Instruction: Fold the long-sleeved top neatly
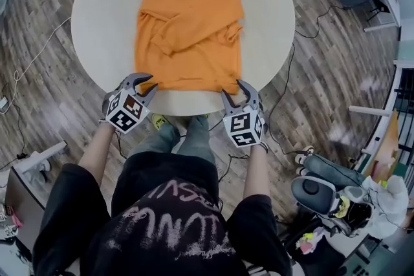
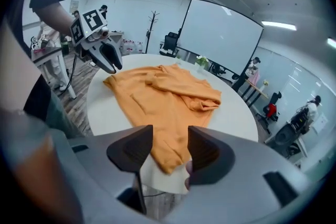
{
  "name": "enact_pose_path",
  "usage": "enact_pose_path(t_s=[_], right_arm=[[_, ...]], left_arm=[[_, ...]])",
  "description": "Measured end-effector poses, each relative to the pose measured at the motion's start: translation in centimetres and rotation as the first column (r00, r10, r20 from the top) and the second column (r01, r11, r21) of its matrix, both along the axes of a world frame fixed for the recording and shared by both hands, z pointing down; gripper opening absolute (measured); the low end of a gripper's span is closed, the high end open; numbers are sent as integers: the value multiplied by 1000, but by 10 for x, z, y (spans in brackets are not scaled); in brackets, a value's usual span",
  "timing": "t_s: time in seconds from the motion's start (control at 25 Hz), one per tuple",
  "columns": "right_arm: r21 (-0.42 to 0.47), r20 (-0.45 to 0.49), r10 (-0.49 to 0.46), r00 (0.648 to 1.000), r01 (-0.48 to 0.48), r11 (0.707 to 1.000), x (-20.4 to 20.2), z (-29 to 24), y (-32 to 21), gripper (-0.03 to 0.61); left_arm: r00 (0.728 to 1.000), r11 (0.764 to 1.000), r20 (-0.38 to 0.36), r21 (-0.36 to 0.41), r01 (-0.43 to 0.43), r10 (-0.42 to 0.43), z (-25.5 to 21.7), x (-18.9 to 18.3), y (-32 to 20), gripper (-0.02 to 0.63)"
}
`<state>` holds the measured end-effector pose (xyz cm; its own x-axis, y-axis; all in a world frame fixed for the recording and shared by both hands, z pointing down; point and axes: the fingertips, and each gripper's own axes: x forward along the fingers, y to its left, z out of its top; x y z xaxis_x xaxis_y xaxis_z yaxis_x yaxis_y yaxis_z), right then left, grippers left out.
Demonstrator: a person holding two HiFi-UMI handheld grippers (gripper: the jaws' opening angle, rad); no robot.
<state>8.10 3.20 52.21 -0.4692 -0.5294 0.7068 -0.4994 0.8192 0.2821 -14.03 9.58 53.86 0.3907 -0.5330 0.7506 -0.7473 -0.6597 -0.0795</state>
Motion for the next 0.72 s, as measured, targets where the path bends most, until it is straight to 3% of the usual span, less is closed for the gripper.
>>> enact_pose_path(t_s=[0.16, 0.32, 0.72], right_arm=[[-45, -114, -100, 988, 95, 994, 15, 21, 9, 223], [-96, -160, -182, 970, 168, 981, 16, 37, 14, 225], [-191, -238, -326, 915, 285, 939, 13, 70, 11, 219]], left_arm=[[988, 993, 112, -49, -104, 109, 14, -6, 16, 143], [960, 978, 196, -97, -184, 200, 26, -10, 30, 175], [932, 968, 280, -167, -187, 229, 49, -17, 34, 181]])
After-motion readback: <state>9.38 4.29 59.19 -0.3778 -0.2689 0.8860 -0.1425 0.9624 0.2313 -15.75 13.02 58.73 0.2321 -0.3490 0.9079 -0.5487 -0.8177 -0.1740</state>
